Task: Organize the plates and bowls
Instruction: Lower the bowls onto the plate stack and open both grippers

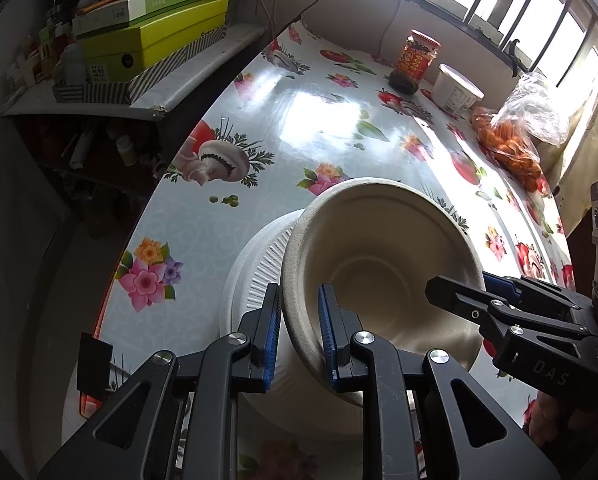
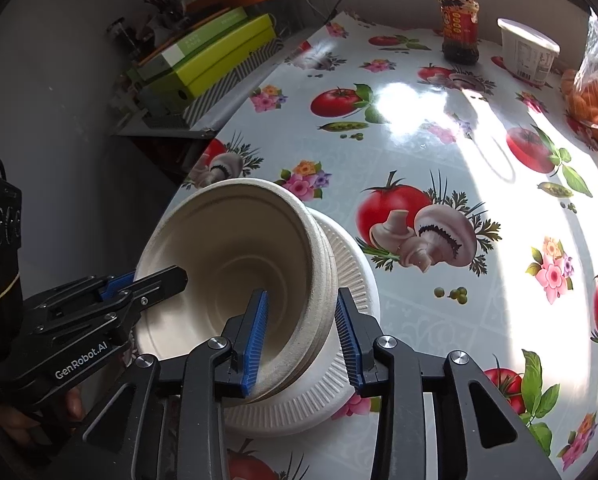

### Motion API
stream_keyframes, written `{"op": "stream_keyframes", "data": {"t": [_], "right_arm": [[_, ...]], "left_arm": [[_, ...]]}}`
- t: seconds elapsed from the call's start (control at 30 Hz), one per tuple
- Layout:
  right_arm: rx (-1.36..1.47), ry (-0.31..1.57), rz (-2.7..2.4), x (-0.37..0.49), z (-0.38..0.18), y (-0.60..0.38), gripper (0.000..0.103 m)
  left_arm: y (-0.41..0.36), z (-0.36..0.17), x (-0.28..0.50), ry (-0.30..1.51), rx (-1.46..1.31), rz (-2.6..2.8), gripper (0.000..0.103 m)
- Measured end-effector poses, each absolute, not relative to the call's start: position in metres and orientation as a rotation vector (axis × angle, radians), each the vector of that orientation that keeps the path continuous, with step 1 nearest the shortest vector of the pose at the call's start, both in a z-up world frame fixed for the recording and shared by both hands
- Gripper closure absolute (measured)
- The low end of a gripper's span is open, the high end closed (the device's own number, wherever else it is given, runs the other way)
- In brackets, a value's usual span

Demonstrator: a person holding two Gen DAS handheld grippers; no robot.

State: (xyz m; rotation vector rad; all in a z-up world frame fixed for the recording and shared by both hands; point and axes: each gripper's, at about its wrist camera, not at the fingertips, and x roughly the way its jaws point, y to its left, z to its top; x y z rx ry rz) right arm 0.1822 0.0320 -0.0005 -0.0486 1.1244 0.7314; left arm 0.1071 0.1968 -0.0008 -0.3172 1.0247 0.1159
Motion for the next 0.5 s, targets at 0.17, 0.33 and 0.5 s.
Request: {"op": "stream_keyframes", "data": {"t": [0.17, 0.33, 0.5], "right_arm": [[-0.043, 1.112, 0.733, 0.182, 0.001, 0.032, 0.063], [-0.031, 1.096, 0.733, 0.18, 0.003, 0.031, 0.06], [-0.023, 1.059, 0.737, 0.174, 0.008, 0.026, 0.057]], "left_arm": [[0.198, 0.0, 0.106, 1.019, -0.319, 0.12, 0.061], [0.2, 0.002, 0.104, 1.005, -0.323, 0.125, 0.06], [0.199, 0.007, 0.097, 0.974, -0.311, 0.148, 0.06]]}}
